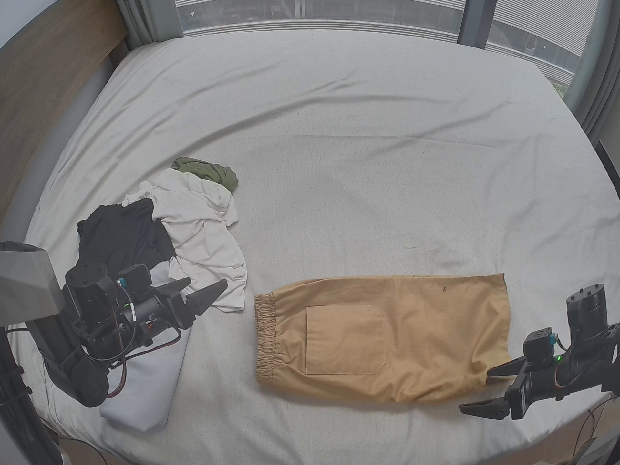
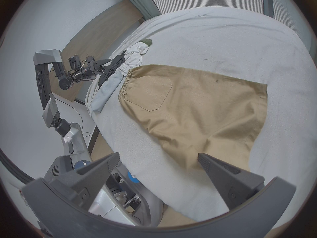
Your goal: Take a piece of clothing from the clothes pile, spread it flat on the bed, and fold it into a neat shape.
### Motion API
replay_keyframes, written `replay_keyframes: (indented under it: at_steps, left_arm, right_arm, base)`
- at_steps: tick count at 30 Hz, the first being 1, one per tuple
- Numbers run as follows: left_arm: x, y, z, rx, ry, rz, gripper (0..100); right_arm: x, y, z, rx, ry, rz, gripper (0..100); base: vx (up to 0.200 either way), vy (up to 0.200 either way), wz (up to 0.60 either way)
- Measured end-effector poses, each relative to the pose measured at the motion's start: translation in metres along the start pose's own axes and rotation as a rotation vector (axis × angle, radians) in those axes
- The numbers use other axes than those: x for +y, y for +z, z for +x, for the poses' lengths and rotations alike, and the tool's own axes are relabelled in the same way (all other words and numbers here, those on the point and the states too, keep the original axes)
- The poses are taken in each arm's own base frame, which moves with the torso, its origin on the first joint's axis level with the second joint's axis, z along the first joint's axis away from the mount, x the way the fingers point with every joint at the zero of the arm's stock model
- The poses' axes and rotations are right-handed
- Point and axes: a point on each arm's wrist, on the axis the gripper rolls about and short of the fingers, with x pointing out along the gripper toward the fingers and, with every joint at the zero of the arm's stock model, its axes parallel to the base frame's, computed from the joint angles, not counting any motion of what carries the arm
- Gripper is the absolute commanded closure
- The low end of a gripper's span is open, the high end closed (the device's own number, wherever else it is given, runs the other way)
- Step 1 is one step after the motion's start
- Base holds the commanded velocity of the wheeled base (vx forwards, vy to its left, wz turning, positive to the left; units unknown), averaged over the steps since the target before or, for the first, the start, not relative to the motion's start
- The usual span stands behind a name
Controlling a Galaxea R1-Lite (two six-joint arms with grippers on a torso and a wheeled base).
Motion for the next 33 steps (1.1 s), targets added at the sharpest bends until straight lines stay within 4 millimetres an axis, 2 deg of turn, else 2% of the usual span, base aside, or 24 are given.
replay_keyframes:
  at_steps: [8, 16, 22, 33]
  left_arm:
    - [0.000, -0.001, 0.000, 0.002, 0.000, 0.000, 0]
    - [-0.011, -0.013, -0.003, 0.060, -0.033, -0.014, 0]
    - [-0.018, -0.025, -0.003, 0.114, -0.054, -0.025, 0]
    - [-0.025, -0.043, 0.004, 0.193, -0.073, -0.138, 0]
  right_arm:
    - [0.001, 0.001, -0.018, 0.019, -0.024, 0.040, 0]
    - [-0.007, 0.023, -0.041, -0.126, -0.091, 0.048, 0]
    - [-0.021, 0.040, -0.041, -0.249, -0.119, 0.027, 0]
    - [-0.038, 0.055, -0.029, -0.326, -0.100, 0.073, 0]
  base:
    - [0.000, 0.000, 0.00]
    - [0.000, 0.000, 0.00]
    - [0.000, 0.000, 0.00]
    - [0.000, 0.000, 0.00]
